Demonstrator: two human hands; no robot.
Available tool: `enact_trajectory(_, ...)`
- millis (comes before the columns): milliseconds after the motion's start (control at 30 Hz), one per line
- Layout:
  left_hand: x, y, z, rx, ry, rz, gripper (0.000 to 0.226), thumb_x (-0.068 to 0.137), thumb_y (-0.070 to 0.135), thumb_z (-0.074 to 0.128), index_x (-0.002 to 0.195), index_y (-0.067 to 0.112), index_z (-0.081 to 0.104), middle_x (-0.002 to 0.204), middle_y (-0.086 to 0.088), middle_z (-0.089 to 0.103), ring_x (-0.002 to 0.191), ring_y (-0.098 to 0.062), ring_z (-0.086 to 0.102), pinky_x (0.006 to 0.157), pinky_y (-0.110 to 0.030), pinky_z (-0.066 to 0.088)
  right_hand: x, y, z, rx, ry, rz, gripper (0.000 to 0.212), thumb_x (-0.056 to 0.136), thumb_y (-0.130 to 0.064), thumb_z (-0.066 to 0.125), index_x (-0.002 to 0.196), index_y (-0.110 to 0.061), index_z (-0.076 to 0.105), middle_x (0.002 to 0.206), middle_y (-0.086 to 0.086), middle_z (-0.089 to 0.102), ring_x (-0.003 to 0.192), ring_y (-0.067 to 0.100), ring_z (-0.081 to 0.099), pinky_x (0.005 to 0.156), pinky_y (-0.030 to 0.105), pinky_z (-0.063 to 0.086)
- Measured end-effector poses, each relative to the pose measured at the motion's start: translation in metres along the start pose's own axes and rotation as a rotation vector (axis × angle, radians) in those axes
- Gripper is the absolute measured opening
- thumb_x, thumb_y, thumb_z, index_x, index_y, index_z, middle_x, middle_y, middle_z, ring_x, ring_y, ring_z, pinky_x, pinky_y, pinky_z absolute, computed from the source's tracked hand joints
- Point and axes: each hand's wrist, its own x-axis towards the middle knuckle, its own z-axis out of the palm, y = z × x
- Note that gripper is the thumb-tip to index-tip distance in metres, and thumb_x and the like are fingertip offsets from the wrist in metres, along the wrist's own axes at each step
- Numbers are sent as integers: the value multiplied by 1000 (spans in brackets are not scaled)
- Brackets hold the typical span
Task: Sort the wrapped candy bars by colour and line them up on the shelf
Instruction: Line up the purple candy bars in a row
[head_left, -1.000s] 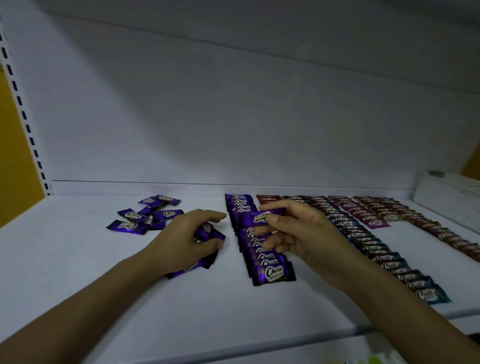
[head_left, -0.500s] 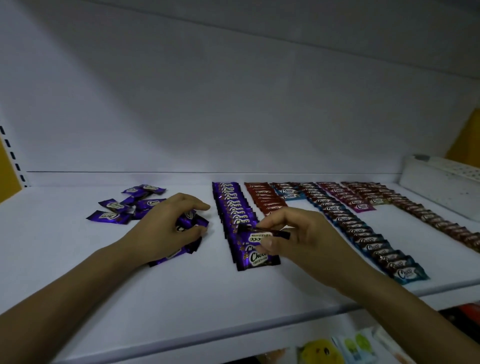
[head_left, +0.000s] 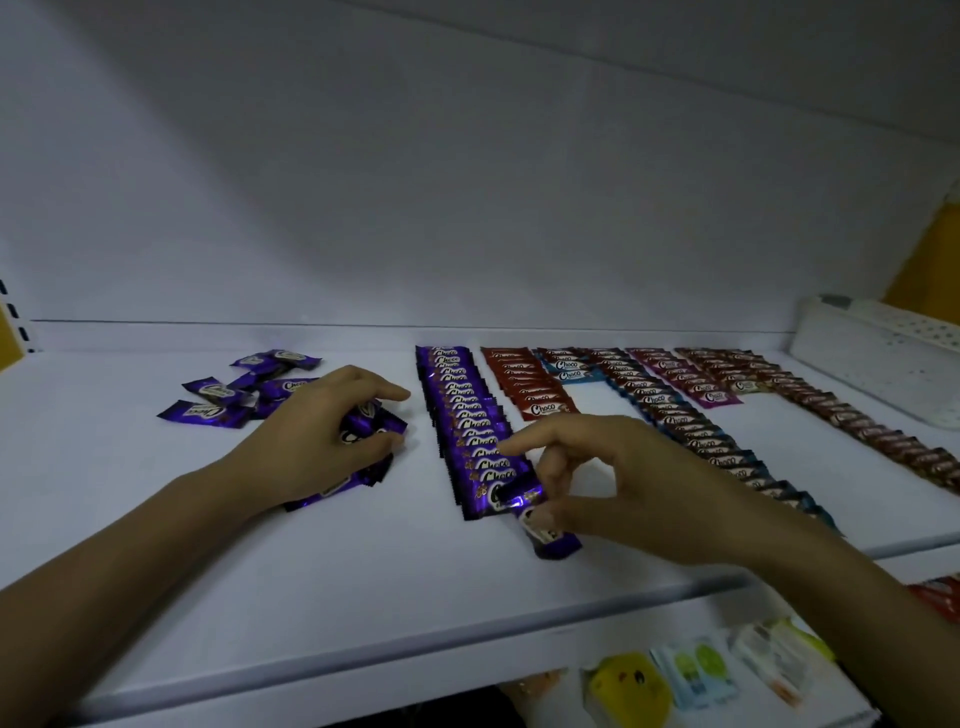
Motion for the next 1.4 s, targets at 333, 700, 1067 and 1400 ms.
enact_trajectory(333, -1, 2, -1, 5, 6, -8, 43, 82, 21, 73, 123, 24, 61, 113, 12, 56, 102, -7, 55, 88, -19, 39, -6, 8, 14, -235, 133, -58, 25, 82, -31, 70, 106, -27, 68, 93, -17, 59, 88, 0, 51, 80, 18, 41)
enact_trajectory(700, -2, 2, 0, -16, 18, -37, 49, 82, 22, 73, 128, 26, 56, 118, 13, 55, 106, -4, 53, 92, -21, 39, -8, 13, 17, -477, 36, 27, 32, 88, -48, 56, 119, -40, 60, 98, -16, 49, 95, 1, 42, 79, 22, 24)
enact_trajectory(1067, -2, 4, -1, -35, 14, -59, 53, 82, 23, 72, 132, 28, 52, 127, 10, 57, 111, -10, 56, 97, -34, 45, 0, 16, 26, -551, 156, -29, 33, 86, -53, 56, 114, -35, 60, 114, -14, 52, 101, -2, 36, 81, 18, 16)
enact_trajectory(1400, 0, 1, 1, -39, 9, -45, 63, 82, 24, 73, 138, 30, 44, 122, 13, 56, 105, -7, 57, 91, -27, 45, 2, 19, 25, -472, 153, -5, 41, 83, -58, 57, 118, -36, 57, 110, -17, 51, 96, -6, 35, 78, 10, 19)
